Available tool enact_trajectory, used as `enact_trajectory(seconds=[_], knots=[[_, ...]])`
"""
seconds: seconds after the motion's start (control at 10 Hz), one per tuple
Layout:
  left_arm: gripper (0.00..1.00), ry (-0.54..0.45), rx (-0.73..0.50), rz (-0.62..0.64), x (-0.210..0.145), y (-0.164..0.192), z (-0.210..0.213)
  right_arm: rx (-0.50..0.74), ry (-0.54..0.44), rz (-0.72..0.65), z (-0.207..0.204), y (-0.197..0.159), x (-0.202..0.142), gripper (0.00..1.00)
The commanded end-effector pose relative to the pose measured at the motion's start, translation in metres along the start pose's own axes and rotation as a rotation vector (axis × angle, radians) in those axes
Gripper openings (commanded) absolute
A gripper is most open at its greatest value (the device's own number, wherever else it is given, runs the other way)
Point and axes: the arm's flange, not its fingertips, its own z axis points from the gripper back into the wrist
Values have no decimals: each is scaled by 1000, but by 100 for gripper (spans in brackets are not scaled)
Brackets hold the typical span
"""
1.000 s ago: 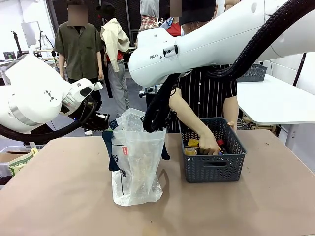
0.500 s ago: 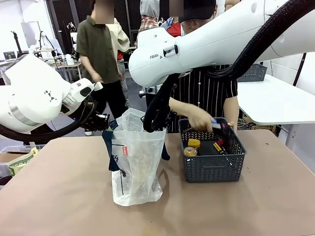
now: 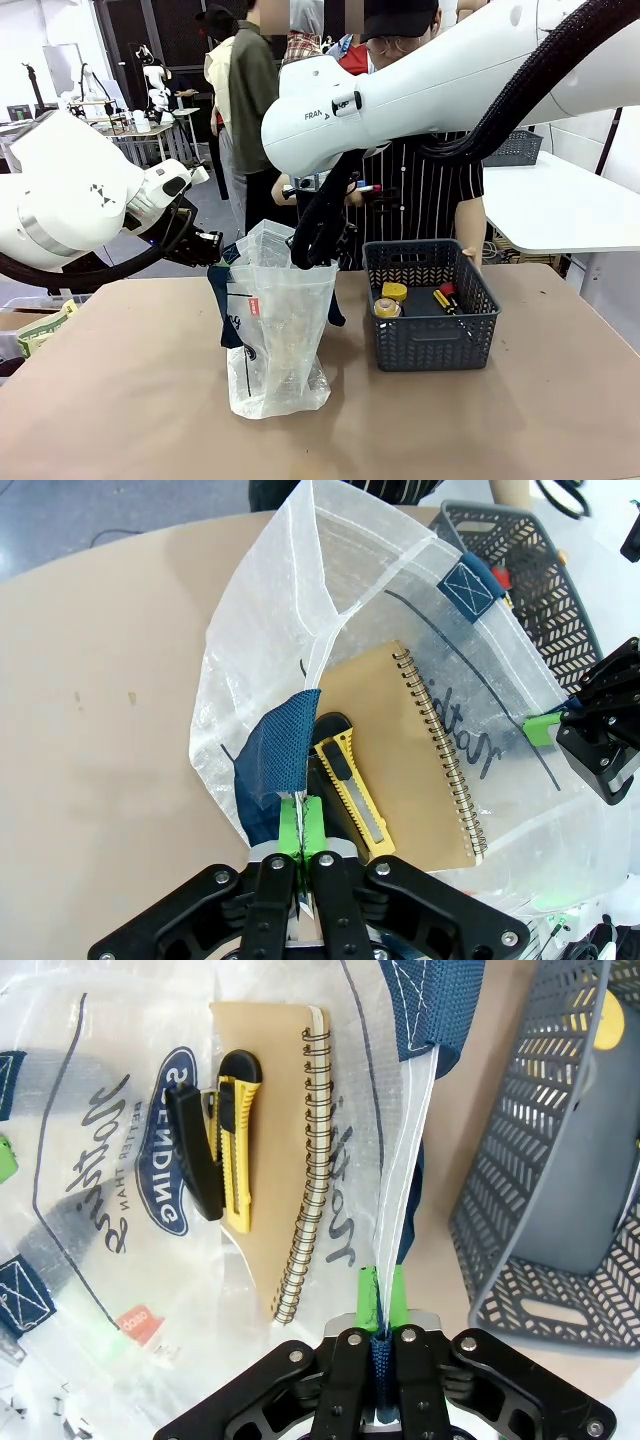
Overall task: Transfer purchased items from the store into the shopping bag.
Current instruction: Move the Reusable shopping bag to the right side of the table.
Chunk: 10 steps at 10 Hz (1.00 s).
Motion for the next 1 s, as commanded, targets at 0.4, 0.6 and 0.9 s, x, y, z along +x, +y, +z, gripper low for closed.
enact_trajectory(seconds=[0.4,0.6,0.9], knots=[[0,-6,-14,13,0,2,0,-1,0,2,0,-2,-2,0],[0,-6,-14,13,0,2,0,-1,0,2,0,-2,-2,0],[0,-6,-14,13,0,2,0,-1,0,2,0,-2,-2,0]])
